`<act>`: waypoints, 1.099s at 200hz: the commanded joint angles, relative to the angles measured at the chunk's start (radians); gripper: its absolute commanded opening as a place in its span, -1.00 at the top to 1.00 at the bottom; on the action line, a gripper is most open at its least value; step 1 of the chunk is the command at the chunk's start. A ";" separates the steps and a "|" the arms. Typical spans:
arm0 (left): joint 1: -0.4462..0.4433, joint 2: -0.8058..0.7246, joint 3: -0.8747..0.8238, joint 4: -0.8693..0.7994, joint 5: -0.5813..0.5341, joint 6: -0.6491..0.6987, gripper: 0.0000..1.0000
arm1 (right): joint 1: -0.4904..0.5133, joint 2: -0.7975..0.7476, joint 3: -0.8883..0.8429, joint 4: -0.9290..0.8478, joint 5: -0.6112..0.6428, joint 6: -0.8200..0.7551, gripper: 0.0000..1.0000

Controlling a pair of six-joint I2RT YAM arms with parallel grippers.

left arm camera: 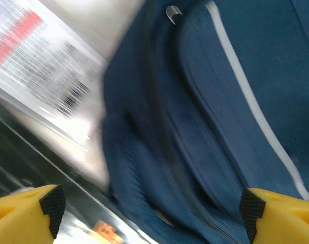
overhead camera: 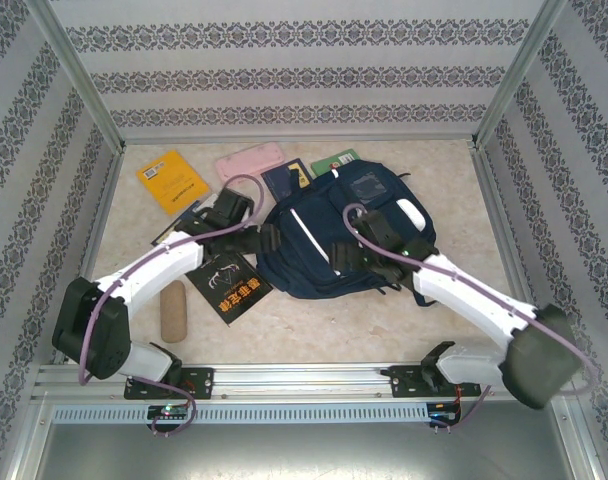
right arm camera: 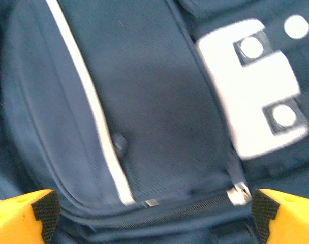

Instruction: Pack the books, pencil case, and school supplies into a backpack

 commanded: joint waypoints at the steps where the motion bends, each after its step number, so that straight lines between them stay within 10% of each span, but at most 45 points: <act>1: -0.100 0.009 -0.040 0.034 0.000 -0.280 -0.79 | 0.008 -0.134 -0.093 -0.075 0.093 -0.020 -0.96; 87: -0.260 0.248 0.058 0.021 -0.085 -0.489 -0.11 | 0.030 -0.348 -0.223 -0.145 0.100 0.024 -0.95; 127: -0.238 0.305 0.251 -0.166 -0.253 -0.362 0.84 | 0.037 -0.357 -0.251 -0.127 0.119 0.025 -0.96; 197: -0.067 0.428 0.435 -0.277 -0.290 -0.102 0.89 | 0.002 -0.327 -0.238 -0.078 0.055 0.013 -0.96; 220: -0.044 0.439 0.468 -0.302 -0.307 -0.054 0.36 | -0.095 -0.333 -0.245 -0.057 -0.033 0.063 -0.89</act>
